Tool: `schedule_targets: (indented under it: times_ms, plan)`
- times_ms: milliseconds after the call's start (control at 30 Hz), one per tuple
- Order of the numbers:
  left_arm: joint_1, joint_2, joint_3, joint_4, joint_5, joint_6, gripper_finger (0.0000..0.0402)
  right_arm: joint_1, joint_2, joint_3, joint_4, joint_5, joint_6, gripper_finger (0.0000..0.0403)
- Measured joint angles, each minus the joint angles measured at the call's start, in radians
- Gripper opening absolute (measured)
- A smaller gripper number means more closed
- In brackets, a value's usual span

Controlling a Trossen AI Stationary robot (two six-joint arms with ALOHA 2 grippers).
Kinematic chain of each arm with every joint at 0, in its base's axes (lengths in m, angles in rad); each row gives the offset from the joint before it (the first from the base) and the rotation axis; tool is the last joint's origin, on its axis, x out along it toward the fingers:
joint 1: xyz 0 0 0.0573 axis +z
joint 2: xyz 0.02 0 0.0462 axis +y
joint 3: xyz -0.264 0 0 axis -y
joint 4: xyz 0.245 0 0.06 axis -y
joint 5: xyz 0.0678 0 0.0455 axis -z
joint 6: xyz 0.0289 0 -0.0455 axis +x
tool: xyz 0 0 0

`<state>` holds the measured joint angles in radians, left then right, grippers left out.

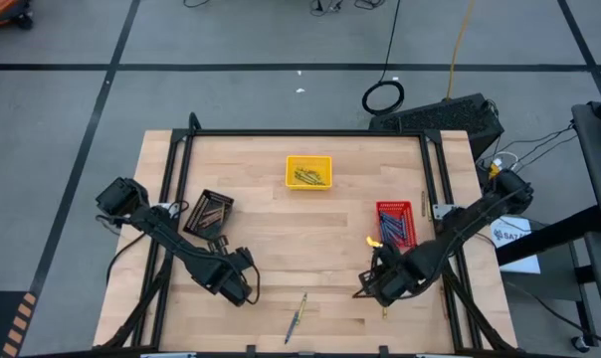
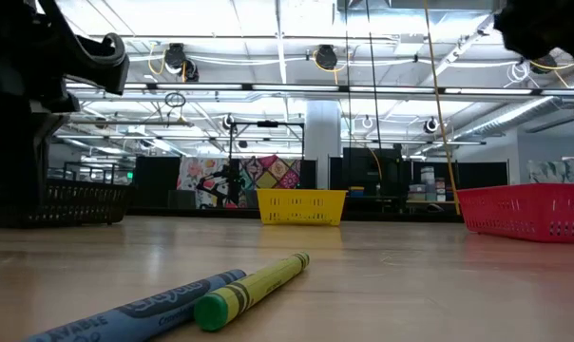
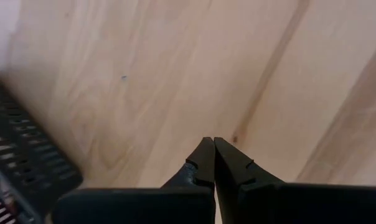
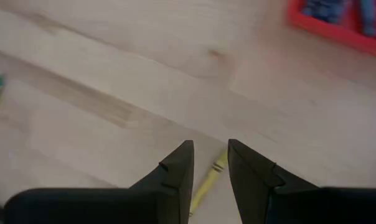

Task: Sort crayons

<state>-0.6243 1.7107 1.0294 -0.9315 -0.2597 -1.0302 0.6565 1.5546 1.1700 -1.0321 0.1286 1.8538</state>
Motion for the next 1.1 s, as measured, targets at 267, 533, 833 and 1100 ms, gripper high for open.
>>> schedule_targets:
  times_ms: [267,533,833,1100]
  plan:
    - [0.0,0.0,0.0,-0.006,-0.03,0.03,0.0,0.062,0.123,0.017,0.053,-0.08,0.177,0.0086]
    - [0.0,0.0,0.0,-0.022,-0.04,0.077,0.0,0.102,0.178,0.017,0.131,-0.079,0.32,0.0086]
    - [0.0,0.0,0.0,-0.024,-0.075,0.102,0.0,0.14,0.213,0.017,0.153,-0.081,0.405,0.0086]
    - [0.0,0.0,0.0,-0.024,-0.075,0.102,0.0,0.148,0.213,0.017,0.13,-0.079,0.405,0.0086]
